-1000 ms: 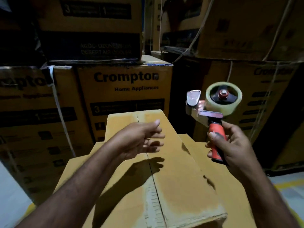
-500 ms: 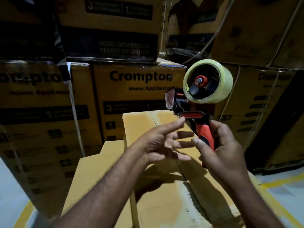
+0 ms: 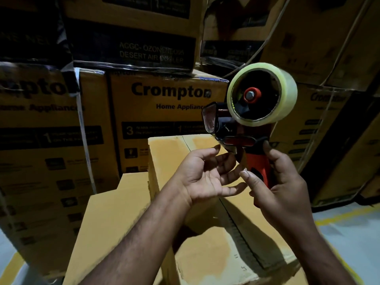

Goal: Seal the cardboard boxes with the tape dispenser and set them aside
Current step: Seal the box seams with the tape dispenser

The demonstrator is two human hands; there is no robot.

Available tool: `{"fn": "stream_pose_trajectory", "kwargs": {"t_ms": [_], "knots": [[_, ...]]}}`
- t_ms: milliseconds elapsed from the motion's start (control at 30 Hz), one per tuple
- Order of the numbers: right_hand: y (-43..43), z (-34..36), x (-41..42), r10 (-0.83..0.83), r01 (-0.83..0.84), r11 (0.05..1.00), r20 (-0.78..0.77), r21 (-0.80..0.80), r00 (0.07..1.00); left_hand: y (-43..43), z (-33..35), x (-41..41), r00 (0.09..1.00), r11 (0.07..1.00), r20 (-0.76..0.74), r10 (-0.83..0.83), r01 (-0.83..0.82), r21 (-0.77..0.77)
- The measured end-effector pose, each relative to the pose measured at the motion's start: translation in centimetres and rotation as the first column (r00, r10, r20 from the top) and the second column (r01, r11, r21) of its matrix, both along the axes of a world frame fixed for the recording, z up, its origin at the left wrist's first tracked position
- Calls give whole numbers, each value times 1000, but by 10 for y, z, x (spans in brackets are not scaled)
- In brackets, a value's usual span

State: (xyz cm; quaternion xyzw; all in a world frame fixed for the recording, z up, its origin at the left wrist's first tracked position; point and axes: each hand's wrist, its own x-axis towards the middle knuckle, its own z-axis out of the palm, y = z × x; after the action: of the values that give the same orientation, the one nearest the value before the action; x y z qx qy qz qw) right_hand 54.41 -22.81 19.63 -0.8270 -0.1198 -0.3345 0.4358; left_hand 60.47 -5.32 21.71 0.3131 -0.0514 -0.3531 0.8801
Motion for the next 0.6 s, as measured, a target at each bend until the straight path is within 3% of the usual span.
{"fn": "stream_pose_trajectory", "kwargs": {"t_ms": [367,600], "knots": [[-14,3,22,105,-105,994,45,2,994,-8,-4,14,993,993,-9,114,-115,-27],[-23,-4,34,112,-112,994,19,-14,994,9,1,32,999,972,40,23,-32,232]]}}
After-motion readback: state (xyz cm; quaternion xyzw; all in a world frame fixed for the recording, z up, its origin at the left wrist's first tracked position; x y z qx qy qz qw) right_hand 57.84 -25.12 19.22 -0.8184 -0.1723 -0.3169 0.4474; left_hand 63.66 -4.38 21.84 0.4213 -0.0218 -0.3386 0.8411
